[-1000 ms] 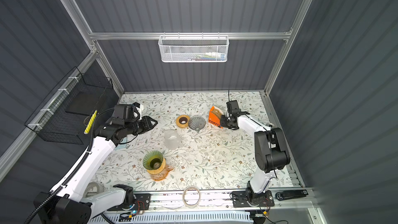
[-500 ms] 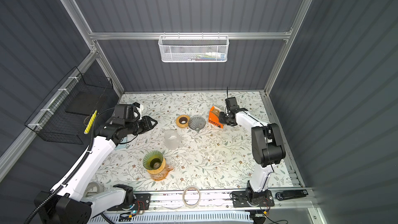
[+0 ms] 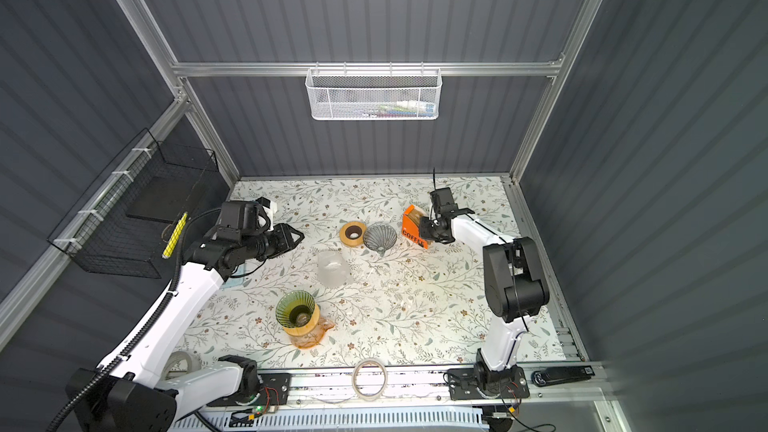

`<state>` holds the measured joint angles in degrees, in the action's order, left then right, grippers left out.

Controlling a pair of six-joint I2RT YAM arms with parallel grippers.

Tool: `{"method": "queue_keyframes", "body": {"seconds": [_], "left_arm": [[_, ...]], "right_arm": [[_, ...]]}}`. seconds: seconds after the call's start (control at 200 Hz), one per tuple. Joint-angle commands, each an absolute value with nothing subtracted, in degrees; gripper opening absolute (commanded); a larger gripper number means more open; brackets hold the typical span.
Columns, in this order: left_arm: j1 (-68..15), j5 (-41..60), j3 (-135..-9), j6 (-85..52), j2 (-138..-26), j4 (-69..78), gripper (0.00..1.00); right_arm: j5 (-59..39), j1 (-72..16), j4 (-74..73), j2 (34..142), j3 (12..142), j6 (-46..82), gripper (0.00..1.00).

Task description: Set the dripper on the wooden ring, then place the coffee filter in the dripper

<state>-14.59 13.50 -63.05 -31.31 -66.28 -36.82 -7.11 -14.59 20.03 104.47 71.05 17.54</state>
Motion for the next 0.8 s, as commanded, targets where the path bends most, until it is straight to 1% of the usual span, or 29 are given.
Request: {"method": "queue_keyframes", "body": {"seconds": [0.0, 0.22, 0.365, 0.5, 0.795], "left_arm": [[-14.59, 13.11, -62.87, -30.50, -66.52, -37.35, 0.41], [-14.52, 12.84, -62.82, -30.32, -66.01, -37.55, 0.41], [-14.59, 12.80, -62.62, -30.15, -65.74, -37.71, 0.41], [-14.59, 12.75, -62.29, -30.17, -65.48, -37.61, 0.41], [-14.59, 12.74, -62.11, -29.97, -65.04, -37.97, 0.41]], "right_arm": [[-6.42, -15.59, 21.36, 105.38, 72.00, 17.38, 0.24], [-5.06, -17.20, 21.97, 105.52, 72.67, 17.45, 0.24], [-2.39, -18.49, 24.14, 105.55, 72.69, 17.01, 0.24], [-1.01, -19.07, 24.95, 105.84, 72.77, 16.79, 0.21], [-0.35, -19.15, 25.32, 107.10, 73.88, 16.78, 0.19]]}}
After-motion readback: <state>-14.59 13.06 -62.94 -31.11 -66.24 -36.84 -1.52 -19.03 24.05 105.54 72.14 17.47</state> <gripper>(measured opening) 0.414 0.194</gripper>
